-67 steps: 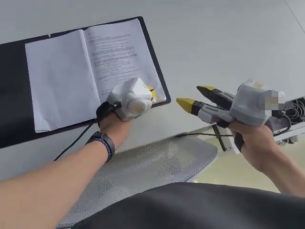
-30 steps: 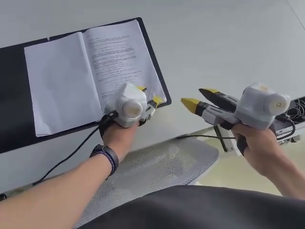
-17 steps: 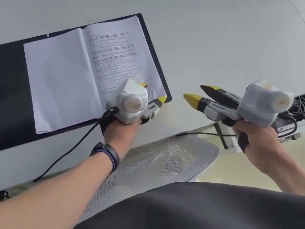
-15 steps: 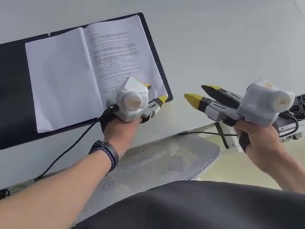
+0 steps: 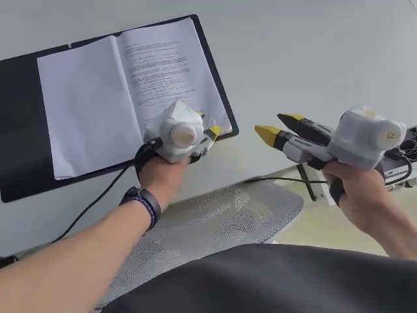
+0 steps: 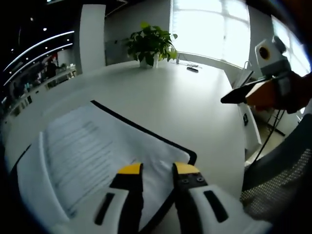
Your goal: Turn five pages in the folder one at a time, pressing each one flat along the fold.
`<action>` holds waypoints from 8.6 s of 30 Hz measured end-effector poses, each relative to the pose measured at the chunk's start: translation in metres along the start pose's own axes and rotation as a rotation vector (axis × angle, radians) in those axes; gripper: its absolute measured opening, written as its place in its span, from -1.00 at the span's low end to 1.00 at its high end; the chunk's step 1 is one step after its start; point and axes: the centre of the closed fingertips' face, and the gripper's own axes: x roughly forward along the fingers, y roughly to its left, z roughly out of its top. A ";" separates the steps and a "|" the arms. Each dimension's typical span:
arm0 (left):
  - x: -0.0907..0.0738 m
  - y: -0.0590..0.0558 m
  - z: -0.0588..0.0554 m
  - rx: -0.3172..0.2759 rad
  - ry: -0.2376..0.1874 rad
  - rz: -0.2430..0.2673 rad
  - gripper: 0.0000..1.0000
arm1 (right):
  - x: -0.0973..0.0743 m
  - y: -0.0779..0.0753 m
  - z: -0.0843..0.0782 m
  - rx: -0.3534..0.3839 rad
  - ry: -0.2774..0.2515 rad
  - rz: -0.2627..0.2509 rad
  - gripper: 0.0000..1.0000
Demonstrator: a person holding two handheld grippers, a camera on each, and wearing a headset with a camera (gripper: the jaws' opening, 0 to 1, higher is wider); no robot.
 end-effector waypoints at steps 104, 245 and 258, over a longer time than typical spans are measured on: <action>0.018 0.007 0.008 0.157 -0.033 0.057 -1.00 | 0.095 0.003 0.011 -0.033 0.095 0.202 -0.26; -0.292 0.187 -0.075 -0.326 -0.213 0.370 0.45 | 0.227 0.273 0.011 0.198 0.242 0.624 -1.00; -0.297 0.195 -0.085 -0.348 -0.214 0.386 0.43 | 0.260 0.291 -0.029 0.202 0.327 0.591 -1.00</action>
